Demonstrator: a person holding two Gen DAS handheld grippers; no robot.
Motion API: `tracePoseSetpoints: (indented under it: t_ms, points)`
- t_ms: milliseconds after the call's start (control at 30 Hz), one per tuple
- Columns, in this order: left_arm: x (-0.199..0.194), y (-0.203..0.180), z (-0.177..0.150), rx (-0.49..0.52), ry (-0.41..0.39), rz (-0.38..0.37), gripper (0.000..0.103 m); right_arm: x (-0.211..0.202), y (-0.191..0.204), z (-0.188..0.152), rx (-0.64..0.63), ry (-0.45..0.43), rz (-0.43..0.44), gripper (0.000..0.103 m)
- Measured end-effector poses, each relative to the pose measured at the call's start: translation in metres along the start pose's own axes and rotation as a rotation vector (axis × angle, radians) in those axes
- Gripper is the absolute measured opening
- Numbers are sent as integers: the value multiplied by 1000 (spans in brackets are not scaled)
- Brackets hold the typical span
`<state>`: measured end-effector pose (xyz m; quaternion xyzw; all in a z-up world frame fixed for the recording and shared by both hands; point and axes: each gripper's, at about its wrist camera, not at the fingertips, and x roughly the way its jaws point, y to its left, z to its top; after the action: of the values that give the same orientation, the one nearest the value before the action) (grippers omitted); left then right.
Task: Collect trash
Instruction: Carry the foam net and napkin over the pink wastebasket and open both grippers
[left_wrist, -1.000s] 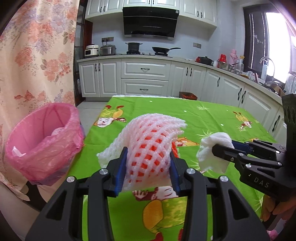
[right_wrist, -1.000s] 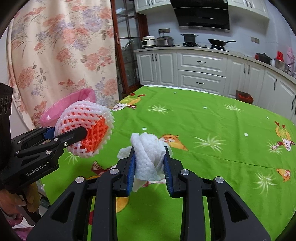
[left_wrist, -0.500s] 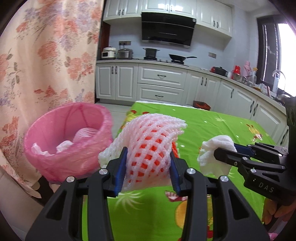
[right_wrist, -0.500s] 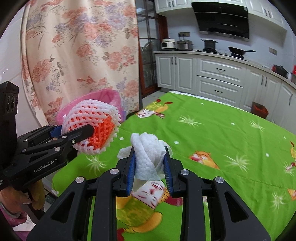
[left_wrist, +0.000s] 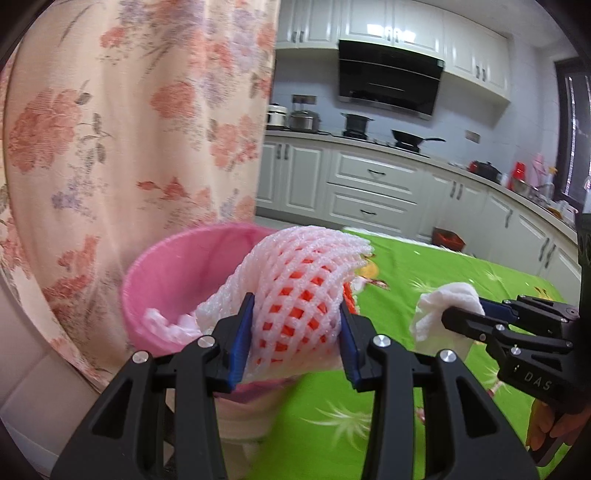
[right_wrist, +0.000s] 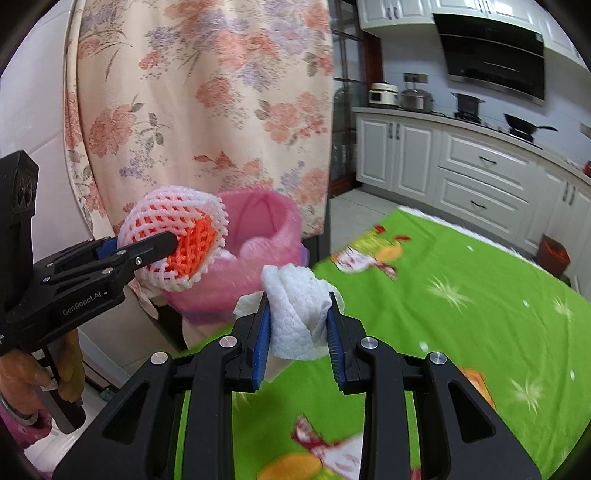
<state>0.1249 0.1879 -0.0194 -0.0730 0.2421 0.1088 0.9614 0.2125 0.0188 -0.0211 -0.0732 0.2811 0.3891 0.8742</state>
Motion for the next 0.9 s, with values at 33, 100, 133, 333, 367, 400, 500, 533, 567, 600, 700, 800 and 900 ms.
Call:
tracePoseSetpoints:
  t_ms: [33,100,133,333,367,400,500,533,567,600,700,800,900]
  points:
    - [1,7,3,-7,-5,13,41,5,3,6,-8,-5,10,28]
    - [2,17,8,-17,-10,38,41,13,7,16,-21,-12,24,28]
    - [3,22,10,-20,-11,48,41,16,9,20,-28,-16,31,28]
    - [11,47,26,-44,-24,103,42,45,18,47,-48,-17,74,28]
    - [13,51,29,-42,-27,112,42,51,19,51,-47,-15,81,28]
    - [15,54,30,-43,-28,118,42,56,19,55,-44,-13,88,28]
    - [23,64,37,-60,-27,133,43,71,22,66,-42,-8,106,29]
    - [27,68,38,-65,-22,136,43,75,24,68,-46,-6,108,29]
    - [30,70,39,-67,-17,139,43,81,26,72,-55,-4,114,29]
    - [34,72,40,-69,-12,144,43,84,28,73,-60,-1,117,29]
    - [43,79,43,-78,-6,156,45,96,34,77,-72,10,133,29]
    - [49,87,47,-89,-6,170,45,106,40,77,-87,22,145,29]
    - [55,94,50,-91,0,179,46,112,42,77,-88,26,153,29]
